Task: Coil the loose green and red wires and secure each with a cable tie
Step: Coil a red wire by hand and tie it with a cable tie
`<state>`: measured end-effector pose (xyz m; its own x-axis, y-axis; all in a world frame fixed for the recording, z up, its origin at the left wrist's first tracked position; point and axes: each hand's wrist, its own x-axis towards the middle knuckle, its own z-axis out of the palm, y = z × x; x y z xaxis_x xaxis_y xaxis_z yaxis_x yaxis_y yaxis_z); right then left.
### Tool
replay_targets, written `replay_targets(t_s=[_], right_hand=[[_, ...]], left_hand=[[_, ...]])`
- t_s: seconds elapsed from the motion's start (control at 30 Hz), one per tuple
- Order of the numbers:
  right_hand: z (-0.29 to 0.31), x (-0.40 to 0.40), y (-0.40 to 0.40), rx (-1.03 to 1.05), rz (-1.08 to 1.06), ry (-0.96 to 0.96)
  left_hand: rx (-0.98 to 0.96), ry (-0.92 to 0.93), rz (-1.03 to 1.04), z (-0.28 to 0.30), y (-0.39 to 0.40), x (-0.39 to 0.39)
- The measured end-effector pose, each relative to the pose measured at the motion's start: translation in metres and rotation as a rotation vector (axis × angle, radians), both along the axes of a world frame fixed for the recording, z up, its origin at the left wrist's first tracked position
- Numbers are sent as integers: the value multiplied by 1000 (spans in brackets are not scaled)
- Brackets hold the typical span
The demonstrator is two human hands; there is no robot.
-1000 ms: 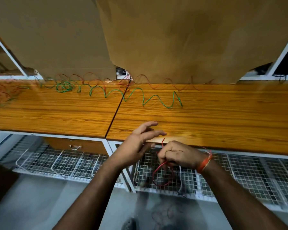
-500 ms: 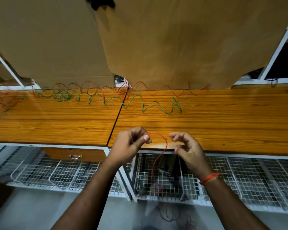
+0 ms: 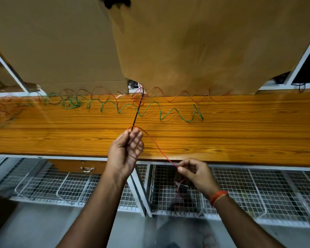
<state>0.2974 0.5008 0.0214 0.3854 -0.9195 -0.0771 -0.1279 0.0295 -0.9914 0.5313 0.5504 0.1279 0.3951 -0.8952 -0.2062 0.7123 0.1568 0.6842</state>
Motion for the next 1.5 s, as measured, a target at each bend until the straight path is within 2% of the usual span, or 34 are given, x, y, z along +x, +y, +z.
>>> replay_targets(t_s=[0.07, 0.1, 0.23, 0.33, 0.4, 0.5, 0.6, 0.67, 0.8, 1.0, 1.07, 1.23, 1.3, 1.4, 1.5], right_hand=[[7, -9, 2, -37, 31, 46], [13, -10, 2, -80, 72, 60], [45, 0, 5, -377, 245, 133], [71, 15, 5, -573, 182, 93], [81, 23, 3, -619, 100, 45], [79, 26, -1, -546, 49, 19], [66, 25, -9, -493, 51, 134], [59, 26, -11, -471, 95, 184], [59, 26, -7, -506, 122, 178], [64, 22, -10, -580, 217, 269], [63, 21, -9, -573, 199, 259], [55, 17, 8, -196, 186, -20], [53, 13, 10, -298, 178, 67], [56, 11, 7, -559, 213, 304], [60, 9, 8, -662, 195, 315]], left_hand=[[5, -33, 35, -10, 4, 8], [11, -115, 31, -15, 6, 8], [-3, -598, -126, -33, 12, -10], [-55, -734, -284, -43, 12, -21], [-98, -771, -356, -47, 11, -26], [-102, -720, -405, -51, 11, -30], [-109, -558, -402, -50, 12, -34], [-108, -514, -393, -49, 12, -36], [-83, -562, -457, -48, 16, -33], [-43, -660, -635, -42, 16, -20], [-81, -626, -633, -41, 16, -24], [-137, -354, -506, -47, 20, -34], [-114, -331, -553, -49, 24, -34], [-87, -373, -649, -48, 28, -32], [-76, -315, -666, -45, 29, -35]])
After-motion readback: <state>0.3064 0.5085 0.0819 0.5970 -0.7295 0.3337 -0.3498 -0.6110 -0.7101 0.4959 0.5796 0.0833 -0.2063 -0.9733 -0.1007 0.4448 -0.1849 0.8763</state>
